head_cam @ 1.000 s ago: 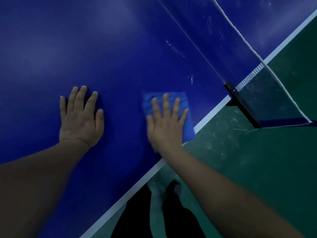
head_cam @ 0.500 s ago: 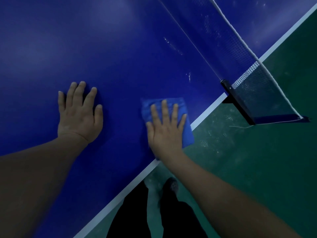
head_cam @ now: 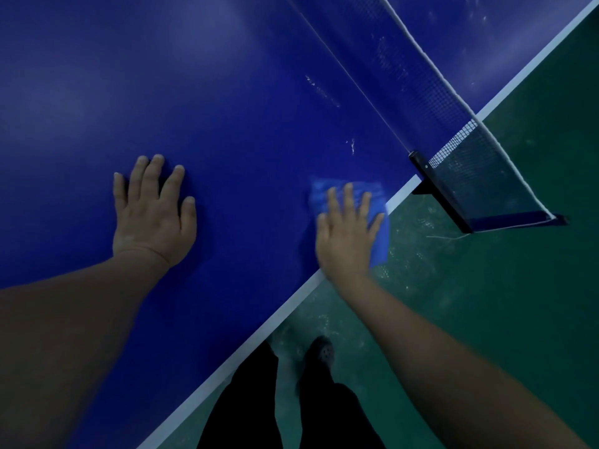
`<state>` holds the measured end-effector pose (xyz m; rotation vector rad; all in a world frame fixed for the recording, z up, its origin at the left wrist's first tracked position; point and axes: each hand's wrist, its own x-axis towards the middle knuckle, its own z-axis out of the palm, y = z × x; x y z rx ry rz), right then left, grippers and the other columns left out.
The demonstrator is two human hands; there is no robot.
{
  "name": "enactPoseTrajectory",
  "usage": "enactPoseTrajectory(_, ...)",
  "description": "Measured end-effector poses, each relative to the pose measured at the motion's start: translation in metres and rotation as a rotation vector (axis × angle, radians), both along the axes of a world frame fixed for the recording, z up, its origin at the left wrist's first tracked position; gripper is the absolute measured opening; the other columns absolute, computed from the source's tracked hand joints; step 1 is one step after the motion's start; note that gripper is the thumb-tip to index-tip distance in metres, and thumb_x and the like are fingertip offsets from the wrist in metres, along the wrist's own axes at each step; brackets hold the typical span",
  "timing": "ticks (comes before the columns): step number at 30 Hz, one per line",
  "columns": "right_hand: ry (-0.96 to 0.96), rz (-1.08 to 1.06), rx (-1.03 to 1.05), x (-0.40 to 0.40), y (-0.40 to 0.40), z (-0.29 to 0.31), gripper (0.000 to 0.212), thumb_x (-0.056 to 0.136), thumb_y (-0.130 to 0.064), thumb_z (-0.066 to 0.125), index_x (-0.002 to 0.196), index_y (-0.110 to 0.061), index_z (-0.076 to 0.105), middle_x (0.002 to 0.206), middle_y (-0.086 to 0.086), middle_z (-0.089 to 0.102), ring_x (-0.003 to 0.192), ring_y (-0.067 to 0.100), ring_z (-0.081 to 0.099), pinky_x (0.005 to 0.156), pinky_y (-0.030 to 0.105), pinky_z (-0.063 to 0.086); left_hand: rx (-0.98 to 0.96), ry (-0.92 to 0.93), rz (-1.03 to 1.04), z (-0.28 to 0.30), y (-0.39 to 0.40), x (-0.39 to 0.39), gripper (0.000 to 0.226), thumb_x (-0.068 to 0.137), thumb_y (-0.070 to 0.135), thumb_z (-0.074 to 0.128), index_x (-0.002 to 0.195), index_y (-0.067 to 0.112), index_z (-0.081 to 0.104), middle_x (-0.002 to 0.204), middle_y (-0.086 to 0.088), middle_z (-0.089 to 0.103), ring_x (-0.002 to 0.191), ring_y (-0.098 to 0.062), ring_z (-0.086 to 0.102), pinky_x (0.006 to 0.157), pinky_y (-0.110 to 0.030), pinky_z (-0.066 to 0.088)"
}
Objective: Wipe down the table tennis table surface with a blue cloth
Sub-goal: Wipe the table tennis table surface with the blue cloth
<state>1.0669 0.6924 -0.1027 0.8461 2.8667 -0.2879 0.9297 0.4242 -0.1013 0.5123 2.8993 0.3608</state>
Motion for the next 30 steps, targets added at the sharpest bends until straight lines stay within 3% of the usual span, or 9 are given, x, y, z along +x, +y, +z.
enactPoseTrajectory(2,-0.076,0.294,0.04,0.022,-0.003,-0.002,0.059,0.103,-0.051,0.016,0.157,-0.03,0.01,0.167,-0.003,0.005,0.154,0.026,-0.007,0.122,0.055,-0.009,0.005,-0.001,0.005,0.0,0.0,-0.001,0.066,0.098,0.046,0.021,0.153,0.012,0.033,0.164,-0.013,0.018,0.154,-0.027,0.004,0.124,-0.053,-0.003)
enactPoseTrajectory(3,-0.105,0.315,0.048,0.025,0.013,-0.002,0.06,0.102,-0.052,0.014,0.157,-0.03,0.007,0.168,-0.002,0.004,0.154,0.025,-0.009,0.122,0.056,-0.008,0.008,-0.003,0.005,0.0,0.0,0.0,0.066,0.098,0.046,0.022,0.153,0.012,0.033,0.164,-0.013,0.018,0.154,-0.027,0.004,0.124,-0.053,-0.003)
enactPoseTrajectory(7,-0.127,-0.057,0.049,0.011,0.071,0.003,0.066,0.1,-0.052,0.007,0.16,-0.024,0.008,0.169,0.002,0.001,0.154,0.031,-0.01,0.122,0.059,-0.004,0.008,0.003,-0.001,-0.001,0.0,0.0,0.065,0.098,0.046,0.023,0.153,0.012,0.034,0.164,-0.013,0.019,0.154,-0.027,0.005,0.124,-0.054,-0.003)
enactPoseTrajectory(13,-0.132,0.359,0.023,-0.033,-0.035,0.007,0.06,0.103,-0.048,0.011,0.16,-0.029,0.007,0.169,0.0,-0.002,0.154,0.03,-0.013,0.12,0.057,-0.012,0.012,0.005,0.009,-0.002,0.0,-0.001,0.065,0.098,0.046,0.022,0.153,0.013,0.034,0.164,-0.013,0.019,0.154,-0.027,0.005,0.124,-0.054,-0.002)
enactPoseTrajectory(17,-0.041,0.359,-0.024,-0.114,-0.068,0.006,0.056,0.106,-0.047,0.019,0.16,-0.034,0.011,0.169,-0.006,0.002,0.154,0.032,-0.012,0.118,0.063,-0.011,0.022,0.016,0.011,-0.003,-0.001,-0.001,0.064,0.098,0.044,0.024,0.152,0.012,0.035,0.164,-0.012,0.019,0.154,-0.027,0.006,0.124,-0.053,-0.002)
enactPoseTrajectory(21,-0.063,0.084,0.032,-0.139,-0.004,0.002,0.056,0.106,-0.047,0.019,0.159,-0.036,0.008,0.168,-0.008,0.001,0.154,0.032,-0.007,0.118,0.065,-0.005,0.019,0.014,-0.003,-0.004,-0.001,-0.002,0.064,0.098,0.046,0.023,0.152,0.012,0.035,0.163,-0.013,0.02,0.154,-0.028,0.006,0.124,-0.053,-0.003)
enactPoseTrajectory(25,-0.104,-0.289,0.042,-0.063,0.073,0.006,0.057,0.106,-0.047,0.015,0.16,-0.035,0.003,0.169,-0.005,-0.003,0.154,0.03,-0.009,0.12,0.062,-0.003,-0.003,0.011,-0.005,-0.002,0.0,-0.002,0.066,0.098,0.048,0.021,0.152,0.012,0.035,0.164,-0.013,0.019,0.154,-0.028,0.005,0.124,-0.053,-0.003)
enactPoseTrajectory(28,-0.087,-0.351,0.016,-0.041,0.068,0.006,0.057,0.107,-0.046,0.015,0.161,-0.031,0.004,0.169,-0.002,-0.003,0.154,0.032,-0.011,0.121,0.06,-0.004,-0.005,0.002,-0.002,-0.002,-0.001,-0.002,0.067,0.098,0.048,0.02,0.153,0.013,0.034,0.164,-0.013,0.018,0.154,-0.027,0.004,0.124,-0.053,-0.004)
enactPoseTrajectory(30,-0.093,-0.282,0.048,-0.051,0.038,0.003,0.057,0.107,-0.045,0.017,0.161,-0.031,0.005,0.169,-0.001,-0.002,0.154,0.033,-0.008,0.121,0.06,-0.004,0.001,0.003,0.001,-0.002,-0.001,-0.003,0.066,0.098,0.047,0.021,0.153,0.013,0.034,0.164,-0.013,0.018,0.154,-0.027,0.005,0.124,-0.053,-0.004)
